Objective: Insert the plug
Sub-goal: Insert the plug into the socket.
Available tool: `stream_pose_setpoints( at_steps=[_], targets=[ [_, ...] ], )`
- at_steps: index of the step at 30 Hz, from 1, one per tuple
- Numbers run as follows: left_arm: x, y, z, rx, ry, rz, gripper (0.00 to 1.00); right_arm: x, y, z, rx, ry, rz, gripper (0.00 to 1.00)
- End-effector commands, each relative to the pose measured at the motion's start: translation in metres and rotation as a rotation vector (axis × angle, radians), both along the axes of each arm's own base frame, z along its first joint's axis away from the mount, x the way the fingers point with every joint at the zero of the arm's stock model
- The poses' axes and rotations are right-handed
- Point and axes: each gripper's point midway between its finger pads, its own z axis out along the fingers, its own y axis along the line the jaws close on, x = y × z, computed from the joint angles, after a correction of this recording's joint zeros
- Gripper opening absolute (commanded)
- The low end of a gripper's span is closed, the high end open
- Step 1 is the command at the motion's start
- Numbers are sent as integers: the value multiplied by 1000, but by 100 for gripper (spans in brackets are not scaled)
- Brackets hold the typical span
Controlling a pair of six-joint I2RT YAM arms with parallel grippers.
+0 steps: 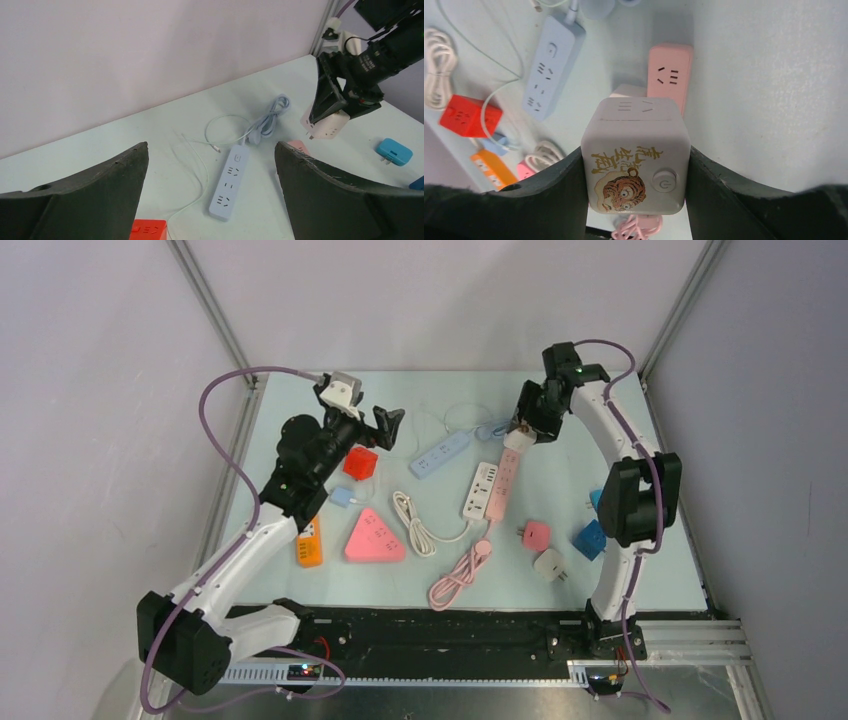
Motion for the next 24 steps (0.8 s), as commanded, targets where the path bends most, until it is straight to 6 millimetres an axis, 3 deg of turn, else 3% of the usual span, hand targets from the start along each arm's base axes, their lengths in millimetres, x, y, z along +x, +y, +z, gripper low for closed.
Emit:
stream_pose_setpoints(
  at_steps=[1,6,14,24],
  targets=[
    [-5,1,13,-17,-44,-9,100,10,6,-1,-101,-59,85,0],
    [-2,1,14,-13,-48,-8,100,14,11,-20,-189,-59,124,0],
    [2,-1,12,-10,-41,-7,100,18,3,-41,-260,-33,126,0],
    [6,-3,9,-8,-32,-5,100,32,-4,-48,-292,-63,114,0]
  ],
)
